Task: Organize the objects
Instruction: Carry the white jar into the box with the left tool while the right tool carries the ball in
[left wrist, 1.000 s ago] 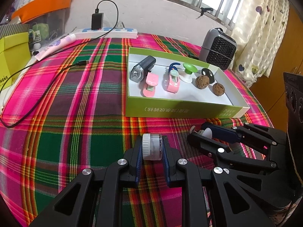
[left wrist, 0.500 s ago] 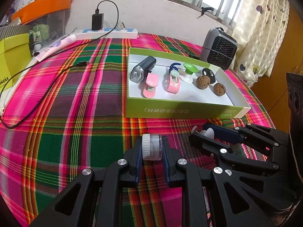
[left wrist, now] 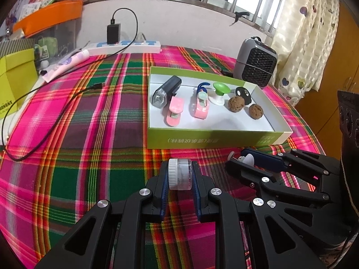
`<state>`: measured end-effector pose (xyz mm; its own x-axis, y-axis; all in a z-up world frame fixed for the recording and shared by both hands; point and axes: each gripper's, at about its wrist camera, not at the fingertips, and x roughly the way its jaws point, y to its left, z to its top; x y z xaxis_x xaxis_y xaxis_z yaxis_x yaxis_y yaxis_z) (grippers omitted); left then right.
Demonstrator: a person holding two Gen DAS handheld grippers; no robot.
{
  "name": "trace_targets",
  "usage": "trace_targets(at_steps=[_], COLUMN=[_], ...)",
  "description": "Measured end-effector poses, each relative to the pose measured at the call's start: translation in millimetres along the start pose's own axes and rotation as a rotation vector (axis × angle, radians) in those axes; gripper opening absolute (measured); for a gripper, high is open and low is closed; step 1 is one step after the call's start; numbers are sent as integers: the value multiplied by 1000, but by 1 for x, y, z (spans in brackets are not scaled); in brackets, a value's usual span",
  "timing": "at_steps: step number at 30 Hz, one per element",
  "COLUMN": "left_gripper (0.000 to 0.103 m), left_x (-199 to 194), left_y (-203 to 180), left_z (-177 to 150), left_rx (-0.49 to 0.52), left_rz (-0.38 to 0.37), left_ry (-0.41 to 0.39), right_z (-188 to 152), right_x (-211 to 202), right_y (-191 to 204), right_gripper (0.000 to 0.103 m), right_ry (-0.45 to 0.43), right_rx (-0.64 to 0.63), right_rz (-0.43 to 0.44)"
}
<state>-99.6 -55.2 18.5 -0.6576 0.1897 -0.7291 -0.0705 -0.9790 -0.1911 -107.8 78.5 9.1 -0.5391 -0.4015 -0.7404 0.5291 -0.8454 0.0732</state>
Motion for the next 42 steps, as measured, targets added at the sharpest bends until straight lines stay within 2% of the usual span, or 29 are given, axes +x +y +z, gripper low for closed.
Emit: trace_targets(at_steps=[24,42], left_gripper=[17,17], left_x=[-4,24], left_y=[-23,-31], left_z=[39,58], left_rx=[79,98], left_rz=[-17,-20], left_ry=[-49,-23], right_z=[25,48], right_x=[-21,-1], right_y=[-36,-64], right_gripper=[27,27], right_ry=[-84,-68], right_rx=[62,79], right_rz=[-37,-50])
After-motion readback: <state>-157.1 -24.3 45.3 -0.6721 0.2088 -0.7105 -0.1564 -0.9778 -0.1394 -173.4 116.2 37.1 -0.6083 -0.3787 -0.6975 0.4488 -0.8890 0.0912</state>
